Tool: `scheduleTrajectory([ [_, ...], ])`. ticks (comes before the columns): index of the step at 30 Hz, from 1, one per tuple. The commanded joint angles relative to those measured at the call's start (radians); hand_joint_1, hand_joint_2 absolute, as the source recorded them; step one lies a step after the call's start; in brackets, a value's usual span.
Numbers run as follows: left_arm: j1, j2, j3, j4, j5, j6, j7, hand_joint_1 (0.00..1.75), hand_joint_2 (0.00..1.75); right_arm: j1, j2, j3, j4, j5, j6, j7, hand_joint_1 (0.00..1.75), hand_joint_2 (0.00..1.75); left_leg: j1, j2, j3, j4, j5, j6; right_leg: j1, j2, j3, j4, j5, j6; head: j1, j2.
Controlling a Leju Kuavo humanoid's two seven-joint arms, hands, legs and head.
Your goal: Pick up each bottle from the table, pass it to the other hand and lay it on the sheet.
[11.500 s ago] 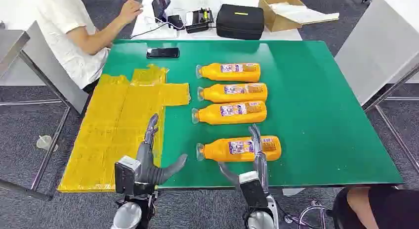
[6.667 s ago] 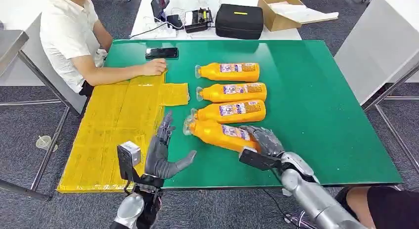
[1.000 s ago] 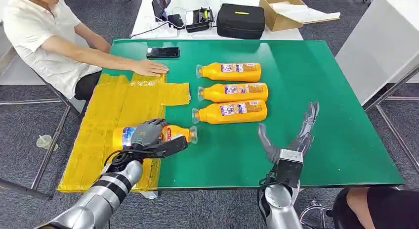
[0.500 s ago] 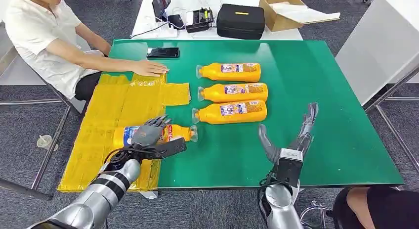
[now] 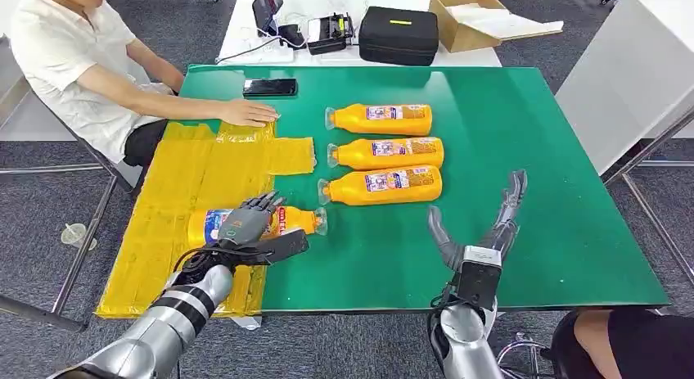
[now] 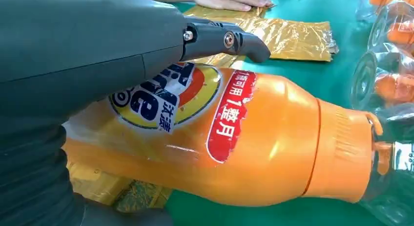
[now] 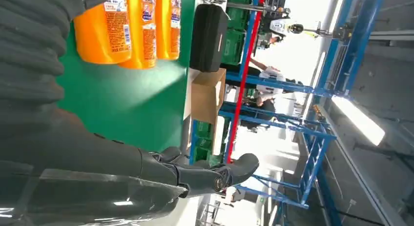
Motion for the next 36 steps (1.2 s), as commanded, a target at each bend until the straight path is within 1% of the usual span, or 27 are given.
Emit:
scheduleTrajectory([
  [1,0.066,-0.012,0.003,-0.167,0.007,0.236,-0.050,0.00,1.75,-0.025,-0.021,0.029,0.044,0.006,-0.045,-0.002,0.00,1.75,0.000,0.003,0.003,0.000,-0.001,0.000,0.000,0.001,0.002,-0.001,0.000,-0.003,0.000,0.000],
  [3,0.100,-0.005,-0.001,-0.275,0.035,0.268,-0.073,0.00,1.75,-0.026,-0.021,0.039,0.041,0.005,-0.058,-0.002,0.00,1.75,0.001,0.004,0.004,0.002,-0.003,0.000,0.002,0.002,0.004,0.001,-0.002,-0.005,0.000,0.000],
  [4,0.105,0.000,-0.008,-0.302,0.030,0.278,-0.073,0.00,1.75,-0.027,-0.020,0.041,0.034,-0.005,-0.058,-0.002,0.00,1.75,0.001,0.003,0.002,0.001,-0.002,0.000,0.001,0.001,0.002,0.000,-0.002,-0.003,0.000,0.000],
  [7,0.116,0.007,-0.016,-0.360,0.061,0.258,-0.096,0.00,1.75,-0.027,-0.025,0.040,0.032,-0.007,-0.054,-0.002,0.00,1.75,0.000,0.002,0.001,0.000,-0.001,0.000,0.001,0.001,0.000,0.000,0.000,-0.002,0.000,0.000],
  [9,0.116,0.018,-0.023,-0.375,0.067,0.250,-0.092,0.00,1.75,-0.030,-0.026,0.039,0.046,0.008,-0.054,-0.002,0.00,1.75,0.001,0.005,0.003,0.002,-0.003,0.000,0.002,0.003,0.003,0.000,-0.002,-0.004,0.000,0.000],
  [10,0.115,0.022,-0.029,-0.376,0.059,0.255,-0.089,0.00,1.75,-0.031,-0.027,0.041,0.048,0.014,-0.053,-0.002,0.00,1.75,0.000,0.003,0.001,0.001,-0.001,0.000,0.001,0.002,0.001,0.000,0.000,-0.003,0.000,0.000],
  [11,0.116,0.024,-0.027,-0.381,0.062,0.260,-0.088,0.00,1.75,-0.033,-0.028,0.039,0.054,0.019,-0.050,-0.002,0.00,1.75,0.001,0.004,0.003,0.001,-0.002,0.000,0.001,0.002,0.002,0.000,-0.001,-0.004,0.000,0.000],
  [14,0.149,0.028,-0.017,-0.445,0.110,0.268,-0.126,0.00,1.75,-0.033,-0.024,0.019,0.063,0.017,-0.036,-0.002,0.00,1.75,0.000,0.004,0.003,0.000,-0.002,0.000,0.001,0.003,0.002,0.000,-0.001,-0.004,0.000,0.000],
  [15,0.165,0.032,-0.019,-0.478,0.125,0.261,-0.133,0.00,1.75,-0.030,-0.024,0.014,0.058,0.018,-0.033,-0.002,0.00,0.00,0.000,0.005,0.003,0.001,-0.002,0.000,0.001,0.003,0.002,0.000,-0.001,-0.004,0.000,0.000],
  [19,0.212,0.049,-0.023,-0.586,0.174,0.240,-0.143,0.00,1.75,-0.020,-0.028,0.011,0.041,0.018,-0.039,-0.002,0.00,0.00,0.000,0.005,0.003,0.000,-0.003,0.000,0.001,0.003,0.002,0.000,-0.001,-0.003,0.000,0.000],
  [22,0.223,0.058,-0.032,-0.609,0.199,0.202,-0.146,0.00,1.75,-0.021,-0.030,0.014,0.043,0.021,-0.039,-0.002,0.00,0.00,0.000,0.003,0.002,0.000,-0.001,0.000,0.001,0.001,0.001,0.000,-0.001,-0.003,0.000,0.000],
  [25,0.234,0.063,-0.043,-0.625,0.198,0.196,-0.148,0.00,1.75,-0.023,-0.033,0.019,0.050,0.030,-0.046,-0.002,0.00,0.00,0.000,0.004,0.004,0.000,-0.002,0.000,0.001,0.002,0.002,0.000,-0.001,-0.004,0.000,0.000],
  [26,0.241,0.064,-0.046,-0.638,0.203,0.194,-0.152,0.00,1.75,-0.026,-0.036,0.020,0.065,0.050,-0.049,-0.002,0.00,1.75,0.000,0.003,0.001,0.000,-0.001,0.000,0.001,0.001,0.000,-0.001,0.000,-0.003,0.000,0.000],
  [27,0.246,0.064,-0.047,-0.646,0.208,0.193,-0.155,0.00,1.75,-0.030,-0.036,0.015,0.091,0.080,-0.048,-0.002,0.00,1.75,0.000,0.004,0.002,0.000,-0.002,0.000,0.001,0.002,0.001,0.000,-0.001,-0.003,0.000,0.000],
  [28,0.263,0.064,-0.044,-0.672,0.224,0.194,-0.166,0.00,1.75,-0.048,-0.043,0.003,0.172,0.200,-0.008,0.039,0.00,1.75,0.000,0.004,0.004,0.000,-0.003,0.000,0.001,0.002,0.003,0.000,-0.001,-0.005,0.000,0.000],
  [29,0.286,0.069,-0.039,-0.707,0.257,0.184,-0.187,0.00,1.75,-0.069,-0.069,0.005,0.228,0.288,0.050,0.089,0.00,1.75,0.001,0.004,0.003,-0.001,-0.001,0.000,0.001,0.002,0.002,-0.002,0.000,-0.003,0.000,0.000],
  [30,0.296,0.070,-0.037,-0.724,0.266,0.180,-0.189,0.00,1.75,-0.080,-0.071,-0.009,0.259,0.304,0.064,0.065,0.00,1.75,0.001,0.005,0.005,-0.001,-0.002,0.000,0.001,0.003,0.004,-0.002,0.000,-0.004,0.000,0.000],
  [31,0.309,0.059,-0.025,-0.745,0.329,0.161,-0.224,0.00,1.75,-0.107,-0.103,0.004,0.315,0.450,0.017,0.107,0.00,1.75,0.001,0.005,0.004,-0.001,-0.002,0.000,0.002,0.003,0.003,-0.003,0.000,-0.003,0.000,0.000],
  [32,0.319,0.052,-0.025,-0.772,0.355,0.149,-0.235,0.00,1.75,-0.137,-0.129,0.003,0.353,0.515,0.008,0.131,0.00,1.75,0.001,0.006,0.006,-0.002,-0.002,0.000,0.002,0.004,0.005,-0.003,0.000,-0.004,0.000,0.000],
  [33,0.320,0.051,-0.028,-0.779,0.356,0.146,-0.231,0.00,1.75,-0.144,-0.132,-0.005,0.364,0.516,0.015,0.124,0.00,1.75,0.001,0.007,0.007,-0.001,-0.003,0.001,0.002,0.004,0.006,-0.003,-0.001,-0.005,0.000,0.000],
  [34,0.330,0.037,-0.018,-0.794,0.413,0.125,-0.241,0.00,1.75,-0.162,-0.156,-0.005,0.388,0.579,0.002,0.144,0.00,1.75,0.000,0.003,0.001,-0.001,-0.001,0.000,0.001,0.001,0.000,-0.002,0.000,-0.002,0.000,0.000],
  [35,0.343,0.023,-0.010,-0.808,0.480,0.098,-0.256,0.00,1.75,-0.189,-0.188,-0.009,0.417,0.637,0.002,0.184,0.00,1.75,0.001,0.003,0.002,0.000,-0.001,0.001,0.001,0.002,0.002,-0.002,0.000,-0.003,0.000,0.000],
  [36,0.353,0.012,-0.002,-0.818,0.515,0.092,-0.257,0.00,1.75,-0.205,-0.203,-0.015,0.430,0.651,0.004,0.194,0.00,1.75,0.001,0.004,0.003,0.001,-0.002,0.001,0.002,0.002,0.003,-0.001,-0.001,-0.004,0.000,0.000],
])
